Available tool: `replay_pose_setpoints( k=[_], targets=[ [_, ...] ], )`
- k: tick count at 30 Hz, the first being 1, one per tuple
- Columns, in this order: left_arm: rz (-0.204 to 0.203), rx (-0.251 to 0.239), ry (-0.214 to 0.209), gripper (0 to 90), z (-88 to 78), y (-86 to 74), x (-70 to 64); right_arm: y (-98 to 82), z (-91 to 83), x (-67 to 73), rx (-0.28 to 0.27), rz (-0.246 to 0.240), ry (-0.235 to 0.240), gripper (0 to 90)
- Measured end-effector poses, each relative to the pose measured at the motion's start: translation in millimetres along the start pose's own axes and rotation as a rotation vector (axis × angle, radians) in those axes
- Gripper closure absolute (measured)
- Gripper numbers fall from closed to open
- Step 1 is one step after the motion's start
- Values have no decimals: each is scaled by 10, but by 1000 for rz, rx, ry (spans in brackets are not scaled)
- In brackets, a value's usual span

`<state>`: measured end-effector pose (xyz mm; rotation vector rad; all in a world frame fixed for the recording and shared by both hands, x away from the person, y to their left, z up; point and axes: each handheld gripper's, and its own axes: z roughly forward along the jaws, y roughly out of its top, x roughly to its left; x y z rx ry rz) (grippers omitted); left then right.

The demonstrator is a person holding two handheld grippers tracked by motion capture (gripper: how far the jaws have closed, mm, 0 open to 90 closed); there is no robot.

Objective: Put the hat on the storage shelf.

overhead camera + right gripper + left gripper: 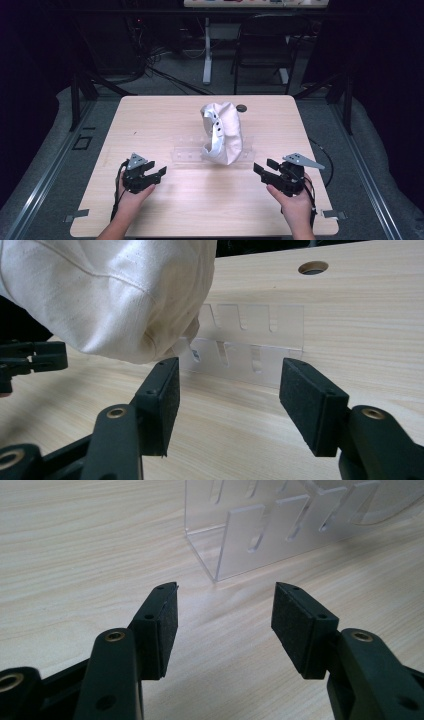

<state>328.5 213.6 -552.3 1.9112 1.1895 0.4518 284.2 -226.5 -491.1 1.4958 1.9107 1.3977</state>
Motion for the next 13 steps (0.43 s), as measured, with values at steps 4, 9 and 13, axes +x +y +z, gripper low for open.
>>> replay_pose_setpoints(
  k=[4,9,13],
  targets=[
    [8,-2,3,445,7,-1,-14,-31,2,-4,2,-3,2,414],
    [31,-3,12,443,16,2,-37,-69,4,-36,-12,-7,-19,414],
    [65,-13,19,438,31,13,-105,-86,-5,-71,-30,-19,-60,413]
  ],
)
